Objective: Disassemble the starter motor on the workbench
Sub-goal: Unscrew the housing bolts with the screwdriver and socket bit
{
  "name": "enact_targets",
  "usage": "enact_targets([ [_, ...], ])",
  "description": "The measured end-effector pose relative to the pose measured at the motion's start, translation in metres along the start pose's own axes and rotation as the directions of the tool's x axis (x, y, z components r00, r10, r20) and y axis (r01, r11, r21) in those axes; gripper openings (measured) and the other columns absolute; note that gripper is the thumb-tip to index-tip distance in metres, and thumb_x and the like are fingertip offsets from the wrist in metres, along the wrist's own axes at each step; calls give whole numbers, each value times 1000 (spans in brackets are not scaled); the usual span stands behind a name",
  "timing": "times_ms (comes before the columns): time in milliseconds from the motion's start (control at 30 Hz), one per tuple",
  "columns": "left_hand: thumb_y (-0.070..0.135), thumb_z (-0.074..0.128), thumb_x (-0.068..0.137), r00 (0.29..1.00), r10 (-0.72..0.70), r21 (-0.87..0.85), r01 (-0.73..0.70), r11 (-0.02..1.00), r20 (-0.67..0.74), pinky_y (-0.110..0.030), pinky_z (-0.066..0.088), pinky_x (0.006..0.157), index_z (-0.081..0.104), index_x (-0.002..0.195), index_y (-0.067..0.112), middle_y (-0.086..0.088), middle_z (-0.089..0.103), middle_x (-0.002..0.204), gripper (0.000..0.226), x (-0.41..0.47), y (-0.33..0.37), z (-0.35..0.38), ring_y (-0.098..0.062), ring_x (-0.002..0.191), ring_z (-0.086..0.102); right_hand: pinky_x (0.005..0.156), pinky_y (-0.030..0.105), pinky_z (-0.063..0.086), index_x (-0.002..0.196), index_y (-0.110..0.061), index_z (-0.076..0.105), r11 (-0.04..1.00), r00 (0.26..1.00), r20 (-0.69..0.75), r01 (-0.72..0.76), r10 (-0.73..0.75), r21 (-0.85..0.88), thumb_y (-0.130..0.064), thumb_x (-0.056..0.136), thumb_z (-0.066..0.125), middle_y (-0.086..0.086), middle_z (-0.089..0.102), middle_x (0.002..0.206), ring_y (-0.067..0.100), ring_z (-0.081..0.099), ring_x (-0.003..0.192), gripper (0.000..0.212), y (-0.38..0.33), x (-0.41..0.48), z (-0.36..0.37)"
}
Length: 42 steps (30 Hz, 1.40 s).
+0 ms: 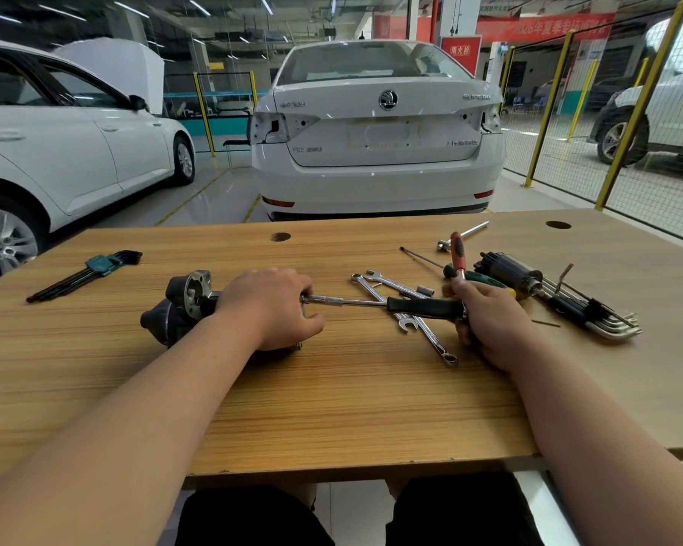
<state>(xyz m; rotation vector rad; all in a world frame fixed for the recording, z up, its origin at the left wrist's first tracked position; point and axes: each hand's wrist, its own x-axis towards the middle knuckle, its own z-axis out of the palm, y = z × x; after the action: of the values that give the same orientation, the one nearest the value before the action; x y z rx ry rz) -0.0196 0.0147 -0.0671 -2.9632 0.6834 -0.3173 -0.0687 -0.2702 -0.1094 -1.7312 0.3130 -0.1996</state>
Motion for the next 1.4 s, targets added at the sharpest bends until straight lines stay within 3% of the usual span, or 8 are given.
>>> enact_targets([
  [133,69,43,75,1000,-10,-20,10,1000,-4,-31,36,70,52,107,38,15,55,102,45,0,0,0,-10,89,47,60,30,51,106,-31,69,992,996,74,45,-55,121,-28,99,55,9,63,96,19,58,65,16,3,1,-3],
  [333,69,42,77,999,-1,-3,1,1000,33,-35,41,81,51,122,39,13,55,118,55,1,-1,-1,-14,107,51,66,29,55,89,-35,78,972,979,177,60,-101,225,-10,95,57,13,63,109,26,61,82,33,6,3,-9],
  [500,69,41,76,1000,-3,3,3,1000,29,-34,40,77,51,117,38,12,56,112,52,1,0,-1,-14,103,51,96,40,52,93,-42,77,992,972,200,114,-122,51,8,88,53,2,66,117,27,63,108,55,13,8,-12],
  [733,71,40,74,1000,0,-9,0,1000,8,-32,38,72,53,114,37,14,52,102,54,2,-2,1,-11,94,48,84,33,55,106,-18,68,945,987,162,-34,-20,324,17,86,51,7,72,112,26,66,110,44,14,14,-13],
  [967,70,41,75,1000,-3,-3,3,1000,13,-32,37,72,53,114,35,12,56,111,54,0,-1,1,-14,100,51,54,23,56,102,-3,65,936,997,63,-66,47,346,-7,95,58,19,74,99,25,75,85,10,5,7,-7],
  [1133,70,42,75,1000,2,-7,-2,1000,0,-32,37,73,54,114,35,12,56,110,53,0,0,1,-13,99,51,48,31,46,93,-10,66,991,991,-128,-26,43,128,-47,94,58,6,70,60,16,60,46,38,4,9,1],
  [1200,69,42,74,1000,5,-11,-5,1000,-8,-32,36,73,54,112,35,13,57,109,52,-1,-1,1,-12,99,51,51,32,43,89,-19,68,999,981,-190,-31,37,32,-58,89,58,-1,64,51,15,52,44,40,5,9,0],
  [1400,71,42,73,1000,-3,-24,3,1000,-4,-31,36,71,51,112,38,14,57,110,52,-1,-1,1,-9,92,47,63,34,48,95,-25,70,997,994,-106,24,-17,68,-46,89,66,6,67,74,14,54,56,23,6,3,-5],
])
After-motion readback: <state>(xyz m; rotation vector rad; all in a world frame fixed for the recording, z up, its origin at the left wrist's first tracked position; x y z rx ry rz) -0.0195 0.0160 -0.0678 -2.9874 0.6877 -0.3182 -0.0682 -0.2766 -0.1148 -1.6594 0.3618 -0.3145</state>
